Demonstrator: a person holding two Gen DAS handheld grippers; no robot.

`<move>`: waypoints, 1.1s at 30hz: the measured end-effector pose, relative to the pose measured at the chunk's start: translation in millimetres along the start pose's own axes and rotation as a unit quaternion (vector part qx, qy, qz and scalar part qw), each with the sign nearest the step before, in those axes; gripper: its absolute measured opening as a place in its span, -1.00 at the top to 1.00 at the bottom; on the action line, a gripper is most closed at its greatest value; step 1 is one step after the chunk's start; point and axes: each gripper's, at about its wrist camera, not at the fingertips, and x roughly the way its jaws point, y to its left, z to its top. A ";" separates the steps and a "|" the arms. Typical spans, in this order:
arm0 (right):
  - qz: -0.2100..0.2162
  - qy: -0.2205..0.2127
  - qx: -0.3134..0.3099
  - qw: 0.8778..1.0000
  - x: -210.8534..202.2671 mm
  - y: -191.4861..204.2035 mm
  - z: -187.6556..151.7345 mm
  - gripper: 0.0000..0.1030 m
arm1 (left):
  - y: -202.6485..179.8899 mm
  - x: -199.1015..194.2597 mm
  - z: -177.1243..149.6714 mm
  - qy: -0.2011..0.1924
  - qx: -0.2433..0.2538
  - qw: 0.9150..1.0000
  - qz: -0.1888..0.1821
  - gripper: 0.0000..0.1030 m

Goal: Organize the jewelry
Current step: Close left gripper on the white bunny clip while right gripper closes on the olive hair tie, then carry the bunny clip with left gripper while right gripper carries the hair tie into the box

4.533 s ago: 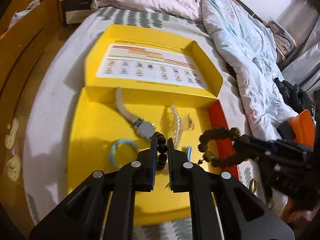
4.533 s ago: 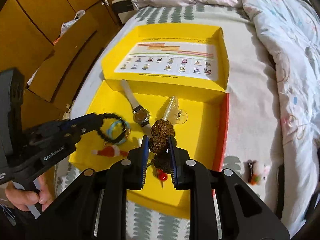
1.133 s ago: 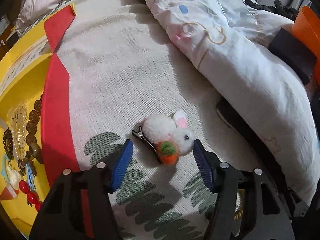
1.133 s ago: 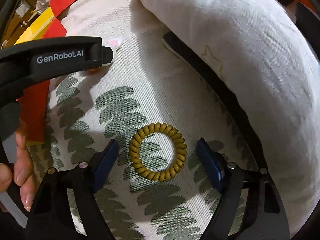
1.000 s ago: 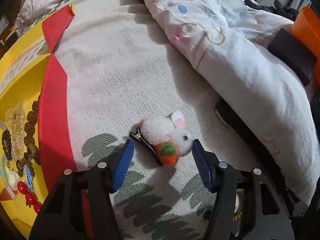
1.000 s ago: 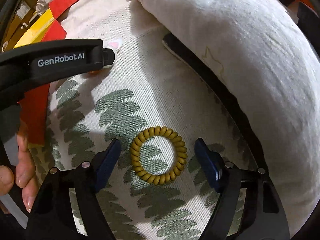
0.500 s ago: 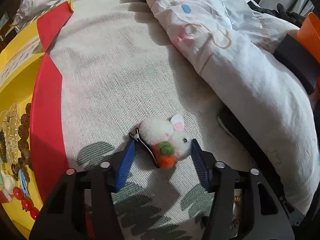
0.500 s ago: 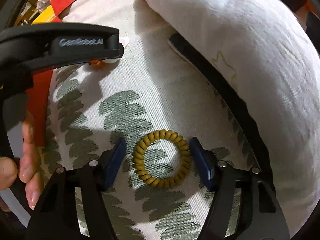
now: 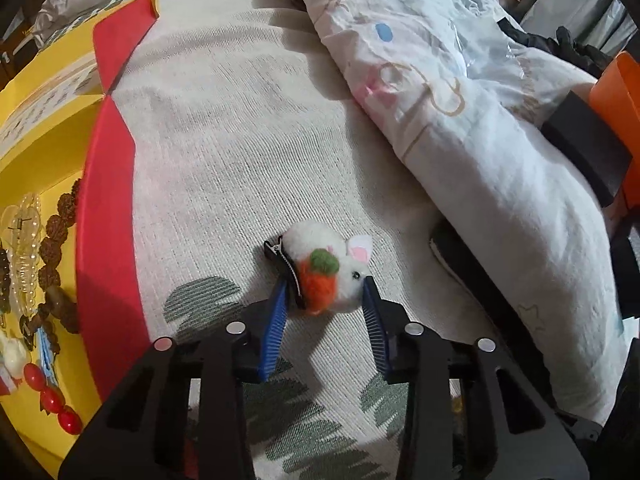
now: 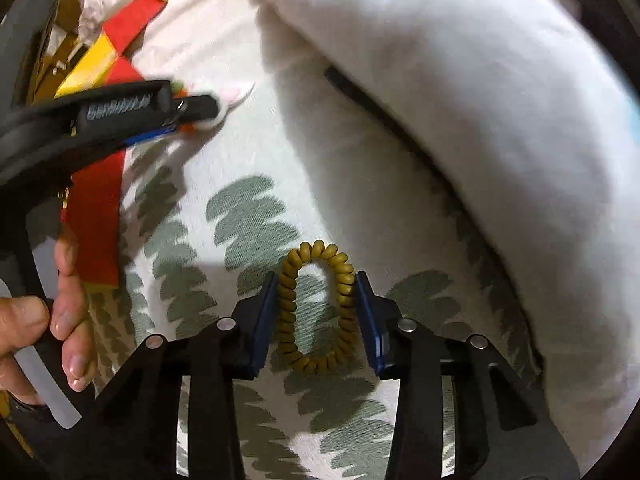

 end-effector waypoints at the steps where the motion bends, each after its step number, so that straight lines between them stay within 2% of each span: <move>1: 0.006 -0.003 0.002 1.000 -3.6 -1.9 -2.4 0.25 | -0.3 -2.8 -0.3 -0.002 0.000 1.000 0.000 0.31; 9: 0.030 -0.047 0.001 0.998 -52.2 7.4 -4.8 0.25 | 18.8 -46.6 0.5 -0.027 -0.005 0.999 -0.025 0.36; 10: 0.032 -0.052 -0.002 0.998 -58.5 3.4 -1.0 0.25 | 11.9 -51.8 -0.9 -0.032 -0.003 0.999 -0.025 0.36; 15: 0.088 -0.105 -0.024 0.990 -103.3 35.0 3.5 0.24 | 24.7 -101.5 -1.9 -0.070 -0.002 0.997 -0.029 0.36; 18: 0.115 -0.120 -0.048 0.985 -113.4 73.8 10.5 0.24 | 55.6 -143.0 -9.1 -0.101 -0.009 0.995 -0.012 0.36; 22: 0.144 -0.118 -0.092 0.978 -109.0 140.5 17.4 0.24 | 105.2 -182.4 -20.5 -0.127 -0.026 0.991 0.025 0.36; 25: 0.165 -0.102 -0.124 0.973 -97.1 188.8 20.2 0.24 | 151.4 -195.6 -32.8 -0.125 -0.045 0.990 0.043 0.36; 29: 0.150 -0.073 -0.145 0.975 -63.5 234.4 22.4 0.24 | 205.1 -188.3 -49.0 -0.107 -0.081 0.990 0.050 0.36; 33: 0.100 -0.064 -0.150 0.981 -35.9 254.2 21.9 0.24 | 238.6 -172.7 -65.3 -0.086 -0.100 0.991 0.038 0.37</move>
